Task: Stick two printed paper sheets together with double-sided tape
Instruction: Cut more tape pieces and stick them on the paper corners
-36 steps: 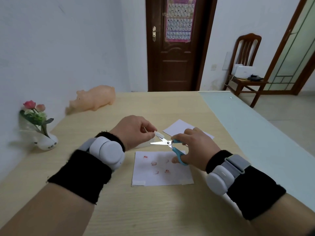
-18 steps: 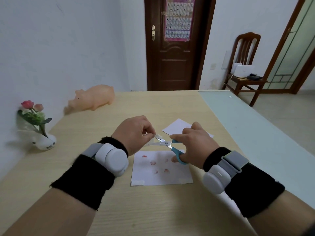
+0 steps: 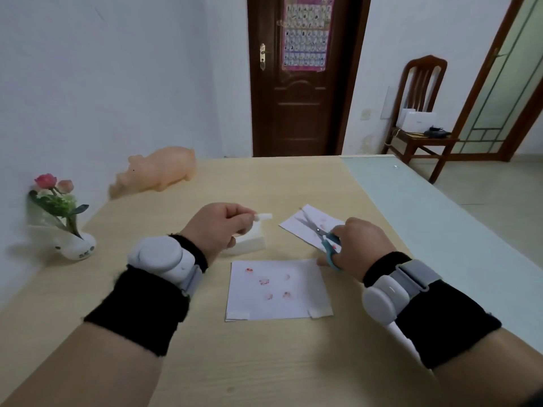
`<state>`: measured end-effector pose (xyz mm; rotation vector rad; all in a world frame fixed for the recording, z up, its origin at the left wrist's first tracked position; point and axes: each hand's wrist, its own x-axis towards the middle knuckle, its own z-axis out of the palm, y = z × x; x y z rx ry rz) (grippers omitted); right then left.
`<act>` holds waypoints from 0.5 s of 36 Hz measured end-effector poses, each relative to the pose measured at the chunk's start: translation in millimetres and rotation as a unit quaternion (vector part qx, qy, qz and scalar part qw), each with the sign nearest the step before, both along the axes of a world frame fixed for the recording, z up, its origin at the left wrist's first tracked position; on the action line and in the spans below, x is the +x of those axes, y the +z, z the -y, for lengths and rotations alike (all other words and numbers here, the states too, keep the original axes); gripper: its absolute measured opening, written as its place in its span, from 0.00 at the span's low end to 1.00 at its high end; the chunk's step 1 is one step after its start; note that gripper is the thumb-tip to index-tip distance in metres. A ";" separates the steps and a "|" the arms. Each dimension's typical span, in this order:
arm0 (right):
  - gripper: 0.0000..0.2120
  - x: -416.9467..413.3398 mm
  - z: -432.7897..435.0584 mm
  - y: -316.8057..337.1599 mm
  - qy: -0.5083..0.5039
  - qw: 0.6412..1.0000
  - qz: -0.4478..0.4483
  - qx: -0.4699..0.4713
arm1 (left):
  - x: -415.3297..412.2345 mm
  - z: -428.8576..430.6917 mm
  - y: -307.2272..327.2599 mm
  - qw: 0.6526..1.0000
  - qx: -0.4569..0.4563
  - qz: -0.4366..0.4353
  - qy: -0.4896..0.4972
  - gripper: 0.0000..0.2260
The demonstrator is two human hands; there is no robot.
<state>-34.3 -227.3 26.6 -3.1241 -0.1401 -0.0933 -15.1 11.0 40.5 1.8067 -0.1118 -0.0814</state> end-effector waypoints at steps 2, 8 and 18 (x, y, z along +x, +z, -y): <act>0.17 1.5 2.5 -1.2 -0.025 0.999 -0.003 -0.021 | -2.1 0.1 -5.3 1.000 -0.011 -0.024 -0.002 0.08; 0.11 9.1 7.8 -7.1 -0.066 0.995 -0.051 0.048 | -1.6 1.6 -10.6 0.998 -0.045 -0.045 -0.002 0.08; 0.12 15.0 6.0 -3.0 -0.082 0.988 -0.099 0.088 | -2.4 1.8 -13.6 0.998 -0.048 -0.049 -0.004 0.09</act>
